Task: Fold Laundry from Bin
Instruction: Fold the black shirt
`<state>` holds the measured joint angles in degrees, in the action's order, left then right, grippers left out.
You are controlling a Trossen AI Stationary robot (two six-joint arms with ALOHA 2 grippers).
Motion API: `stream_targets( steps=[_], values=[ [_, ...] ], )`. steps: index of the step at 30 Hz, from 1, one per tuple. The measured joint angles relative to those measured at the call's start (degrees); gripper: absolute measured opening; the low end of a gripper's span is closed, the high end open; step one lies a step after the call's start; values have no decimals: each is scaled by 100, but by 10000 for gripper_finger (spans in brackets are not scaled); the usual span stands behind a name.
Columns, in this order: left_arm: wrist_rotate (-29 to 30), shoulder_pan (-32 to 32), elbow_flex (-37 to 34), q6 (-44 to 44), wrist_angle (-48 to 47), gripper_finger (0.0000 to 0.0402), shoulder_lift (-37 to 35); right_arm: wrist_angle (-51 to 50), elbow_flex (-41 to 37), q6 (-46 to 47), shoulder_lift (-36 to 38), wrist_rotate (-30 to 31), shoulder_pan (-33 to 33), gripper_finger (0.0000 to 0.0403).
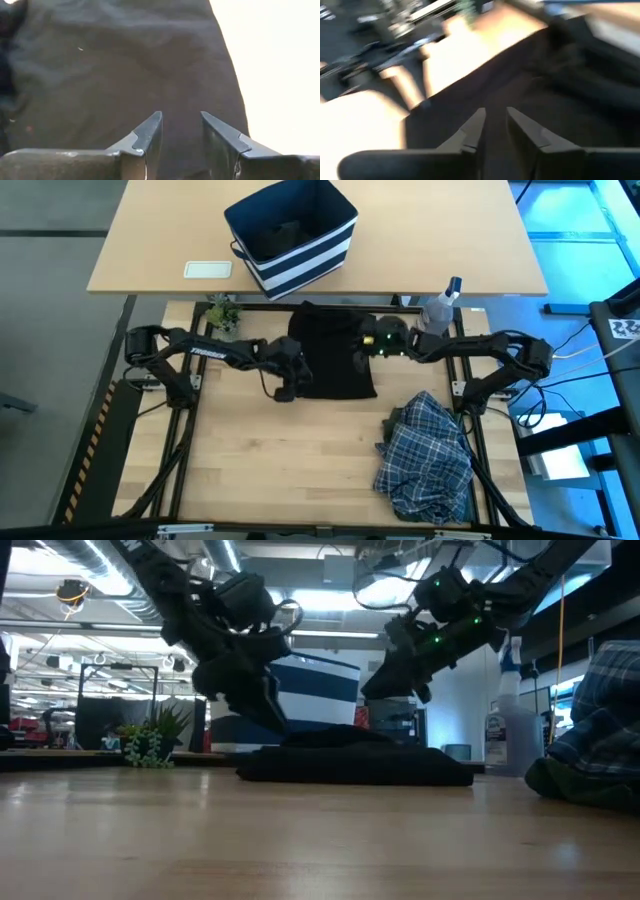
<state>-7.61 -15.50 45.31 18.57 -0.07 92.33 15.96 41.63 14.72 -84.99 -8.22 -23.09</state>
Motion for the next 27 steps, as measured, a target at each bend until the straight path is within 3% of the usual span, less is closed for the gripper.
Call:
stream_targets(
  steps=[5,12,16,22,27],
  values=[
    [427,243,-229,-444,-100,123,-22,-387,0,-15,44,-106,733,37],
    [-32,260,-805,-1268,-55,118,-187,-1759,-4,323,360,318,1365,31],
    [-23,260,-1446,-1872,518,110,-556,-2240,-3,470,603,410,1588,55],
    [-3,377,-2177,-2797,2331,108,-844,-2989,0,758,737,408,1755,119],
    [343,542,-2207,-2857,2187,117,-656,-3652,0,1102,732,412,1750,175]
  ],
)
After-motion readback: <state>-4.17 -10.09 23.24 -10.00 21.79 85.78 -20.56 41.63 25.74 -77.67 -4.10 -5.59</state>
